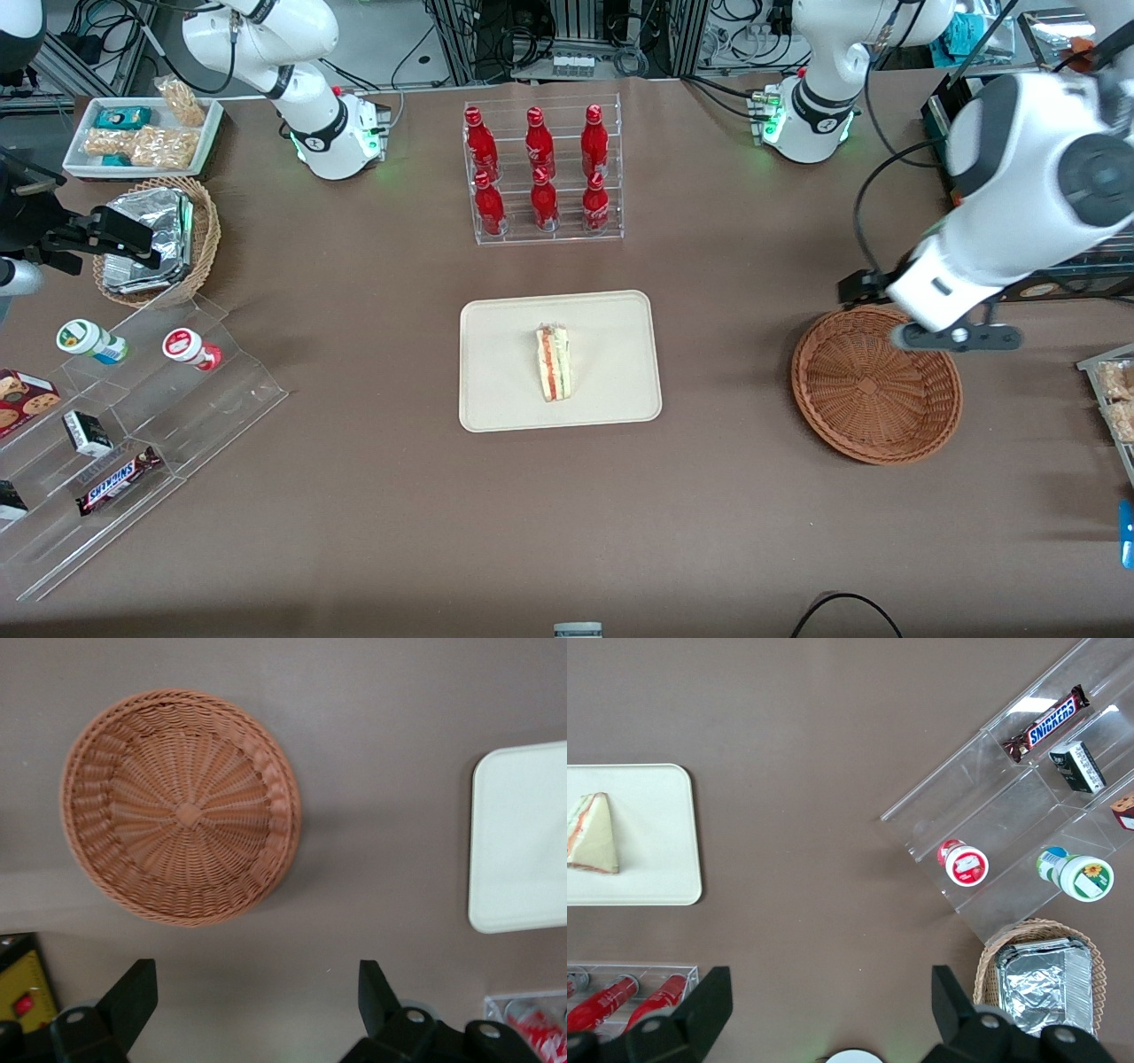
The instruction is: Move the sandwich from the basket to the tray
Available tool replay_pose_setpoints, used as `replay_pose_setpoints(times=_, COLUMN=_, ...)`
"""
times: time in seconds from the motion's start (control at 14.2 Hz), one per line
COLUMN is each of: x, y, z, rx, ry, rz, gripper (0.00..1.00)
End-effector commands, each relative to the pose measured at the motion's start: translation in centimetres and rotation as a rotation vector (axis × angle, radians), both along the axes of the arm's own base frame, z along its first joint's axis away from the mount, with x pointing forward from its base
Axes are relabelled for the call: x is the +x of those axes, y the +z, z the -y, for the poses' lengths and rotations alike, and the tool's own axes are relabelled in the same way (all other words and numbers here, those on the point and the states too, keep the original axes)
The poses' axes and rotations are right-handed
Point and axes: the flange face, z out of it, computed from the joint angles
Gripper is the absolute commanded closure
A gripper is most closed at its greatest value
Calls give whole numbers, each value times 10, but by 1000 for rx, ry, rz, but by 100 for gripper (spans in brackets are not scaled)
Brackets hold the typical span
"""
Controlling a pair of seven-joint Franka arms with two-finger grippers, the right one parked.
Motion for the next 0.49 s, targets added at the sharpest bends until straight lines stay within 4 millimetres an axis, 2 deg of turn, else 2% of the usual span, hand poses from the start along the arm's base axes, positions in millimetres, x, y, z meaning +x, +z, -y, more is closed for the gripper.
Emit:
replay_pose_setpoints(times=0.0, x=-14, y=24, z=-18, rx=-3, ry=-54, rz=24, gripper=0)
replay_pose_setpoints(times=0.42, x=-15, y=68, z=-74, rx=2, ry=-20, rz=110, gripper=0)
